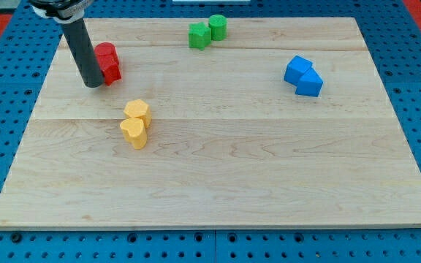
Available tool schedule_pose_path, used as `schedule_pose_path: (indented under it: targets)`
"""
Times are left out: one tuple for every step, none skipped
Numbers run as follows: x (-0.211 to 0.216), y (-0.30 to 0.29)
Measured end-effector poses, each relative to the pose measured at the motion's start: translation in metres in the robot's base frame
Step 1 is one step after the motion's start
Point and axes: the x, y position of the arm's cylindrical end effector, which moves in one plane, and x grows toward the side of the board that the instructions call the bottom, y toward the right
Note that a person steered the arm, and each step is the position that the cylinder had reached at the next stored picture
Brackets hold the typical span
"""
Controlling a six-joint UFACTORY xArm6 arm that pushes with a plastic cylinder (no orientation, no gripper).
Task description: Move the green blocks to the left of the board
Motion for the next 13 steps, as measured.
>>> schedule_pose_path:
  targets:
    - [-0.002, 0.018]
    - [0.002, 0.066]
    - [-0.035, 0.114]
    - [-0.078, 0.166]
    - [-0.084, 0.227]
    - [-0.130, 0.260]
    - [-0.170, 0.281]
    - [-0.171, 0.254]
    - [-0.171, 0.212]
    - [-0.163, 0.212]
    - [-0.137, 0.201]
    - [-0.111, 0.213]
    - [-0.104, 0.195]
